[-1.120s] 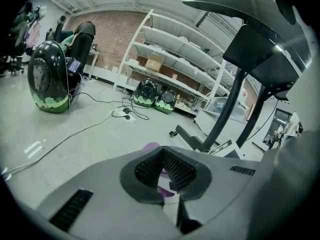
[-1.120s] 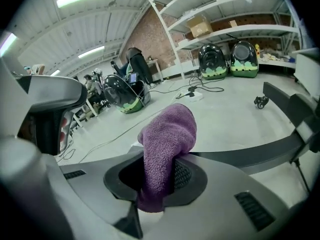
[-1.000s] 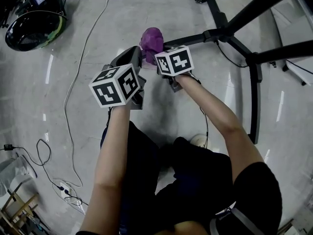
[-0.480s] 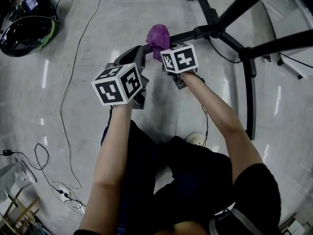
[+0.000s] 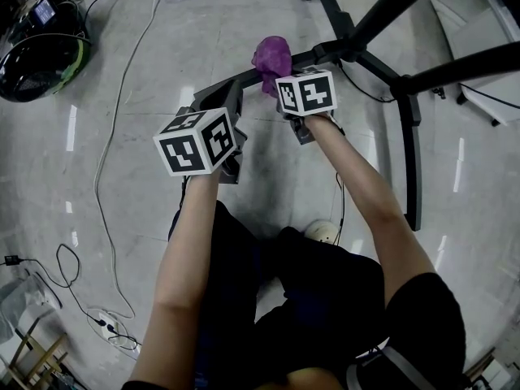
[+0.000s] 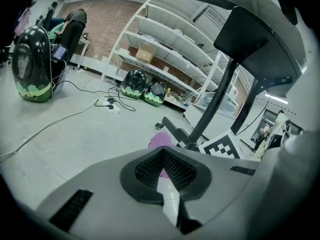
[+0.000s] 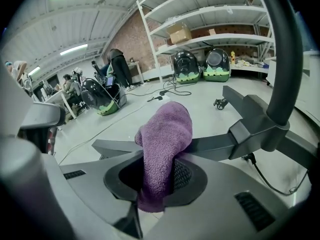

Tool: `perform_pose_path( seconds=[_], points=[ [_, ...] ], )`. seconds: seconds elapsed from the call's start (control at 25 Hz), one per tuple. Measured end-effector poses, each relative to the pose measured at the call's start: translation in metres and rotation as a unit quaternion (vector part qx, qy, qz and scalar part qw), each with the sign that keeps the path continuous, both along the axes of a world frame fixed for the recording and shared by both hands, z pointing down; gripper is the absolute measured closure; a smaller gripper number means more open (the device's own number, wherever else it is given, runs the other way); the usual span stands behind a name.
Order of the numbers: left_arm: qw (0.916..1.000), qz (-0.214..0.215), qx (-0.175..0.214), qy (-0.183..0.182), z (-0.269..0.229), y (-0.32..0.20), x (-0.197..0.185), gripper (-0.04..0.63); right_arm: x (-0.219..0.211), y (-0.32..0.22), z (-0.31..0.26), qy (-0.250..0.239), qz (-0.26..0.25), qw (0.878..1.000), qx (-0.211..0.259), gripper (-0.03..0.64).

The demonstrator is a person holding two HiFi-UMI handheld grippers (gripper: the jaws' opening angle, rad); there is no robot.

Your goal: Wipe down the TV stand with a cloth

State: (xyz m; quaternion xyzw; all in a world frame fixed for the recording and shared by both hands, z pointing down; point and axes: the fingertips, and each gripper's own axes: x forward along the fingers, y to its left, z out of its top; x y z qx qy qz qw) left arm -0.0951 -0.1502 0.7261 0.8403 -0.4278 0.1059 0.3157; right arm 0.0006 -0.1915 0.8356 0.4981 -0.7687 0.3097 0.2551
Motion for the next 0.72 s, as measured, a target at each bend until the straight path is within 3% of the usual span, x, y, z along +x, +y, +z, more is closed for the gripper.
perform_pose_path(
  seconds=[0.72],
  points=[
    [0.9993,0.032,-0.013,0.011,0.008,0.009,0.035,0.589,0.080,0.004,0.007,0.029,0.079,0.996,-0.010,0.528]
  ],
)
